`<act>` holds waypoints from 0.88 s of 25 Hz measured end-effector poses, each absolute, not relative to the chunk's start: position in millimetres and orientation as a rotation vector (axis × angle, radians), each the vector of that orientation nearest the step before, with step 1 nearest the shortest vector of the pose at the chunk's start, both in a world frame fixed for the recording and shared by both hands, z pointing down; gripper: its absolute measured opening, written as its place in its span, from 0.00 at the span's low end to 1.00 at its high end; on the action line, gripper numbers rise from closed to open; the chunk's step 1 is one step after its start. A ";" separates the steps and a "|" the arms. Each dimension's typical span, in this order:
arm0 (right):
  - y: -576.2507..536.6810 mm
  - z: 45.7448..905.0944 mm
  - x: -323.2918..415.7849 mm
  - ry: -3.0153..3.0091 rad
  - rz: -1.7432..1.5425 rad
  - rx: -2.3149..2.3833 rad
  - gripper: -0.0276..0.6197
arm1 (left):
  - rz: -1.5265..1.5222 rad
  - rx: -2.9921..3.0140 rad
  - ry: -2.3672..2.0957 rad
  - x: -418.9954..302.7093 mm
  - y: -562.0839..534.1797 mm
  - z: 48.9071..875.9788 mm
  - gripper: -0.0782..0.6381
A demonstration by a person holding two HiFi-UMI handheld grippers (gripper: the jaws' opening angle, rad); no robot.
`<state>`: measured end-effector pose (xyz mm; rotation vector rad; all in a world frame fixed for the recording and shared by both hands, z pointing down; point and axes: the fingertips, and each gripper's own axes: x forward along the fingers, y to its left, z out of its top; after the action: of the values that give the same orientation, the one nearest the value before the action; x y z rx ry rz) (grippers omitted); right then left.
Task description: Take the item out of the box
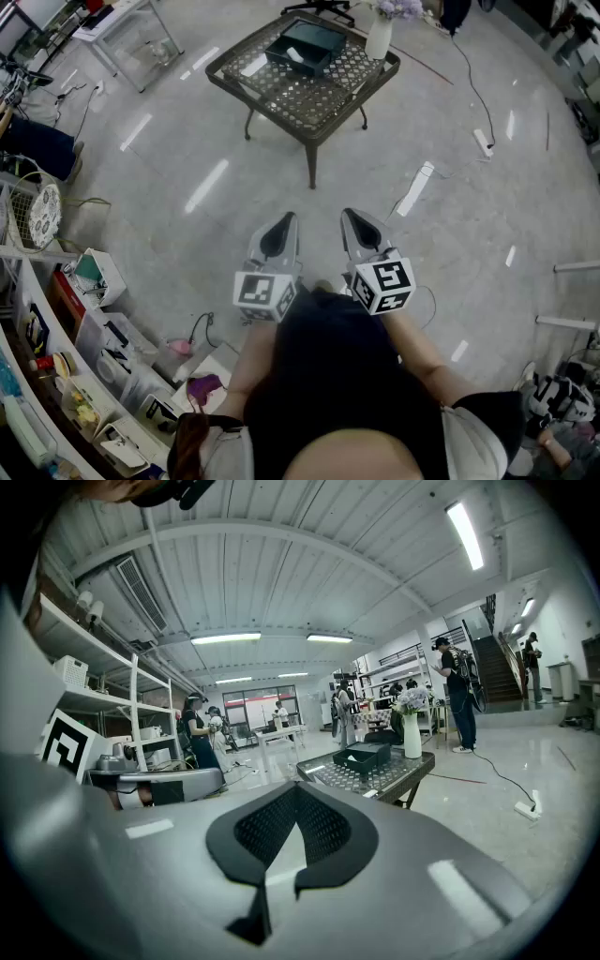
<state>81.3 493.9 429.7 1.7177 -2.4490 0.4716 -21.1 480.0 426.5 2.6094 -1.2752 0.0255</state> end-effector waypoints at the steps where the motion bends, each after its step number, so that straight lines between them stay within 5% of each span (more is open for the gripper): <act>1: 492.8 428.5 80.8 -2.453 0.466 1.720 0.04 | 0.027 2.609 -1.275 -22.2 478.7 426.4 0.12; 22: 491.3 426.7 78.6 -2.489 0.481 1.738 0.04 | 0.031 2.587 -1.363 -38.1 477.0 425.5 0.12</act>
<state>78.6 491.3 426.7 1.7382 -2.4886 0.4811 -38.1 477.0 425.5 2.5866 -1.3630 0.0311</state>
